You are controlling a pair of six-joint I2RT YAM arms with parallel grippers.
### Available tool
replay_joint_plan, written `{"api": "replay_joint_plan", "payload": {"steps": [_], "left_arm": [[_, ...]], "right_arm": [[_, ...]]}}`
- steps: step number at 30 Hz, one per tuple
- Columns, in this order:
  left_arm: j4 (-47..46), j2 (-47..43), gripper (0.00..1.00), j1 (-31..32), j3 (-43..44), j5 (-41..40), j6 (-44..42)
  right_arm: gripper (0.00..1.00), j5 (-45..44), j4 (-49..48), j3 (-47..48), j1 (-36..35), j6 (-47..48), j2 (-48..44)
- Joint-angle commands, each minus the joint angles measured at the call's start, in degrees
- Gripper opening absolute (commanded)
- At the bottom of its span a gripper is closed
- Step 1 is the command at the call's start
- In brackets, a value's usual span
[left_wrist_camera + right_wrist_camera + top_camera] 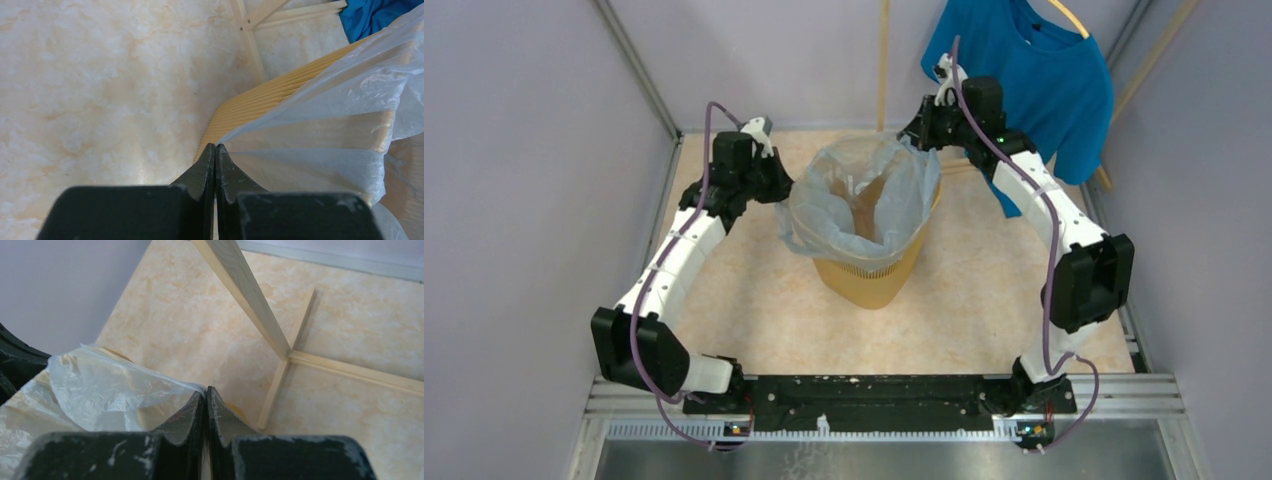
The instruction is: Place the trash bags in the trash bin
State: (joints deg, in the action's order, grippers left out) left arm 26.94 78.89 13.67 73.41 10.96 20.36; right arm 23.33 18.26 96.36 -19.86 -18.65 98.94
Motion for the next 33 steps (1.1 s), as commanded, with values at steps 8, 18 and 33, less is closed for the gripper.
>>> {"api": "replay_joint_plan", "payload": {"steps": [8,18,33], "left_arm": [[2.22,-0.68,0.04,-0.66,0.67,2.42,1.41],[3.64,-1.44,0.00,-0.75,-5.45,0.58,2.32],[3.05,-3.57,0.04,-0.84,-3.14,5.77,2.54]], "right_arm": [[0.04,-0.87,-7.39,-12.28,4.55,-4.01,-6.35],[0.06,4.55,-12.54,-14.49,3.72,-7.97,-8.37],[0.07,2.79,-9.93,-21.04,8.08,-4.86,-10.42]]}}
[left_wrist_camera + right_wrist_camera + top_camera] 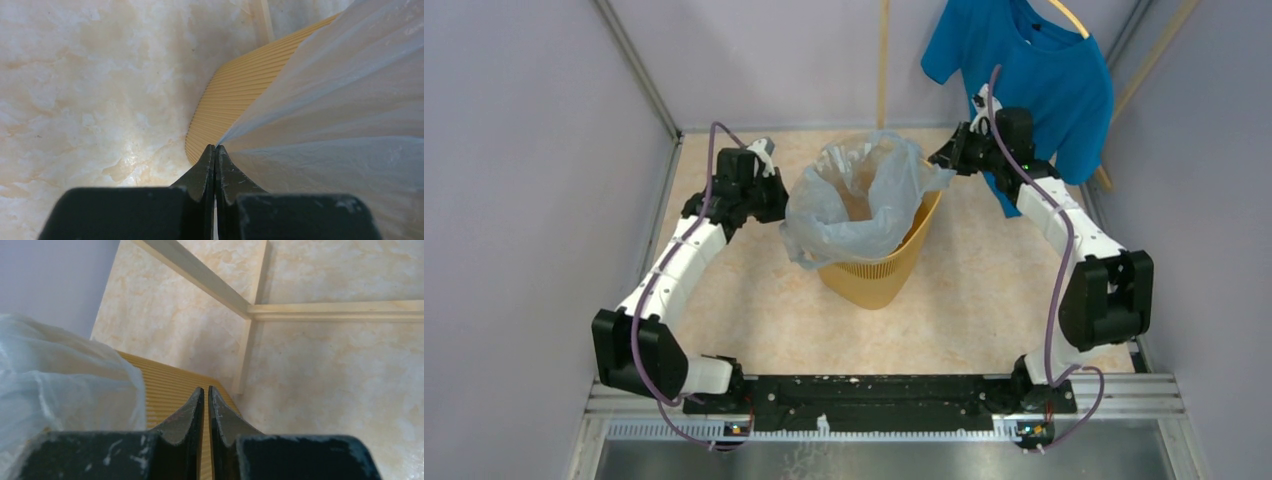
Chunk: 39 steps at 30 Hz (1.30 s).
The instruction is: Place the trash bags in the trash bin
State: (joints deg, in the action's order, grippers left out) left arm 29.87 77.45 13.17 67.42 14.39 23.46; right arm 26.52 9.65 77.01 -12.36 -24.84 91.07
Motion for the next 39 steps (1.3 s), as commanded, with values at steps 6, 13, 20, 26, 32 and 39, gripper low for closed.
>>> {"api": "replay_joint_plan", "payload": {"steps": [6,13,20,26,32,39], "left_arm": [[1.47,-5.94,0.22,-0.34,0.97,1.17,-1.75],[6.96,-12.86,0.66,-0.34,1.00,-12.85,-4.69],[12.61,-19.45,0.96,-0.34,1.92,-20.38,-3.21],[9.74,-26.32,0.98,-0.34,-8.68,-11.16,4.96],[3.29,-29.65,0.98,-0.34,-18.62,-2.86,10.64],[-0.99,-27.84,0.98,-0.29,-22.37,1.58,12.10]], "right_arm": [[0.07,1.35,-0.56,-4.30,0.58,0.44,-6.21],[0.50,-15.81,13.23,1.14,1.04,1.40,-14.57],[0.79,-9.51,14.01,-0.10,5.59,-3.68,-23.19],[0.80,3.88,5.88,-3.98,5.33,-12.50,-22.85],[0.77,4.31,5.27,-4.68,2.22,-13.86,-20.33],[0.64,2.21,3.62,-9.64,0.19,-15.41,-22.36]]}}
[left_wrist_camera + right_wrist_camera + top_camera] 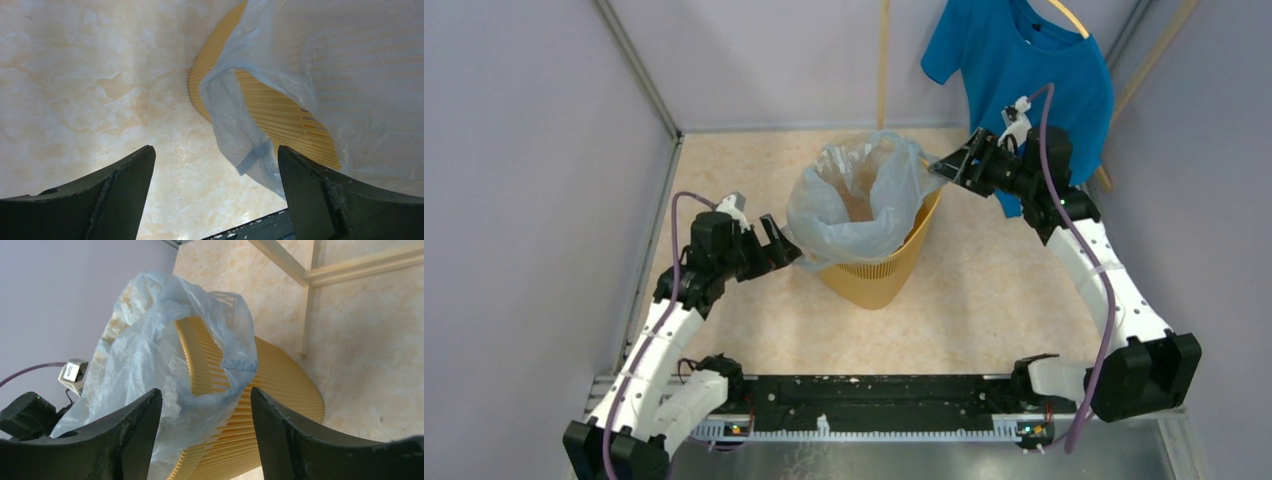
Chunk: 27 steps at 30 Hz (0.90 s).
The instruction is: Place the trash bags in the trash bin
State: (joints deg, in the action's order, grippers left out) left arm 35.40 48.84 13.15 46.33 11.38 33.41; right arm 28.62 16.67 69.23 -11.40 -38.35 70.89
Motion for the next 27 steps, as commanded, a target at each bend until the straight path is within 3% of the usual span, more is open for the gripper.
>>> {"api": "replay_joint_plan", "payload": {"steps": [1,4,11,16,22,27], "left_arm": [[-6.97,1.04,0.98,-0.25,-1.58,5.05,2.33],[-8.06,1.85,0.96,-0.28,-2.17,5.57,2.55],[-9.38,4.06,0.87,-0.28,-3.14,7.23,2.50],[-9.91,6.39,0.85,-0.23,-3.60,9.33,2.91],[-10.44,6.62,0.82,-0.23,-3.97,9.30,2.83],[-10.67,7.37,0.77,-0.23,-4.35,9.28,2.72]], "right_arm": [[0.58,0.19,-3.59,-2.47,-0.82,-2.03,-2.54],[0.38,-0.36,-3.30,-3.49,-0.83,-2.08,-3.70],[0.34,-0.86,-1.53,-4.40,-0.82,-1.11,-7.37],[0.37,-1.34,0.11,-4.89,-0.85,0.10,-8.91],[0.00,-4.09,2.52,-6.04,-0.86,2.12,-10.16],[0.00,-7.47,5.79,-7.37,-0.82,4.80,-11.41]]}}
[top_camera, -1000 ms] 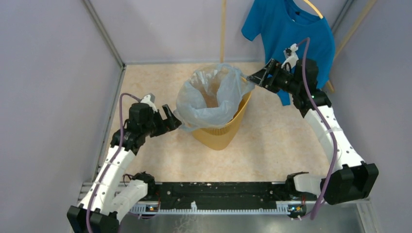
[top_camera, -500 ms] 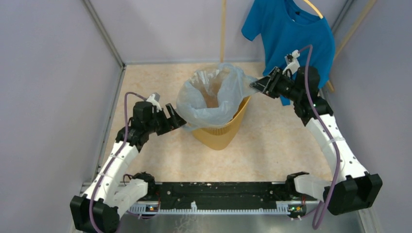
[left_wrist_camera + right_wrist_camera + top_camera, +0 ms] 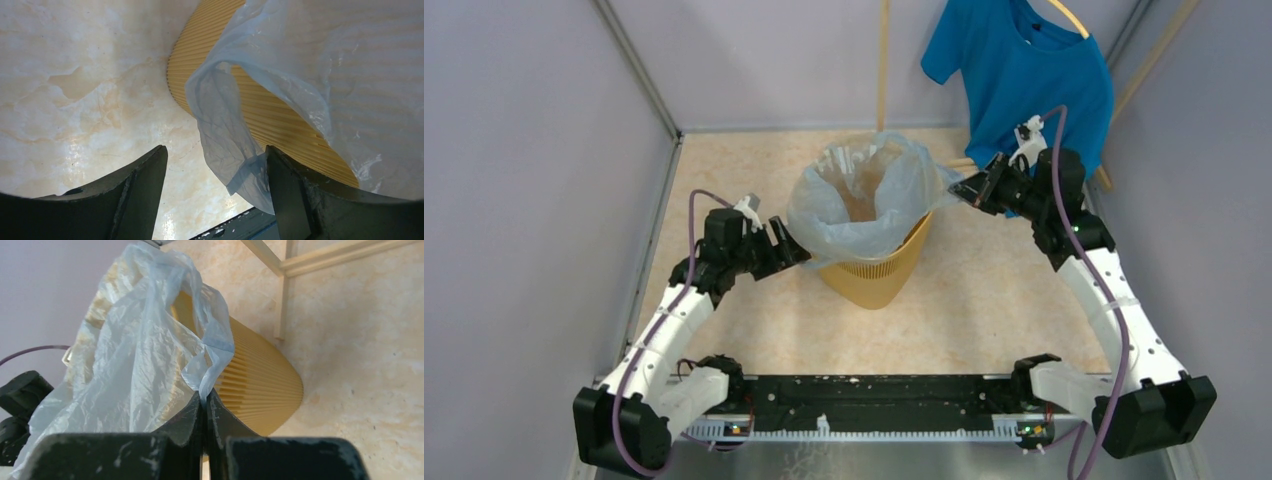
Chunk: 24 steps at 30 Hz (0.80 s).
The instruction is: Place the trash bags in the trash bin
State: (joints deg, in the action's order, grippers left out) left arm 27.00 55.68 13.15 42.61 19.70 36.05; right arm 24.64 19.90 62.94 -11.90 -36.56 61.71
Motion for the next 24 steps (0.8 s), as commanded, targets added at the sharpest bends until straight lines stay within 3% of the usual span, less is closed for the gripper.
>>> {"api": "replay_joint_plan", "payload": {"steps": [1,14,24], "left_arm": [[-2.30,0.71,0.76,-0.23,-0.70,1.05,0.07],[-4.71,2.70,0.65,-0.23,-2.75,1.90,0.23],[-3.10,0.94,0.64,-0.23,-3.19,0.78,-0.28]], "right_arm": [[0.00,-4.25,3.12,-1.52,-0.33,3.57,-2.74],[0.00,-6.84,2.95,-7.86,-0.34,7.33,-3.68],[0.00,-9.36,-1.23,-12.62,-0.23,8.61,0.42]]}}
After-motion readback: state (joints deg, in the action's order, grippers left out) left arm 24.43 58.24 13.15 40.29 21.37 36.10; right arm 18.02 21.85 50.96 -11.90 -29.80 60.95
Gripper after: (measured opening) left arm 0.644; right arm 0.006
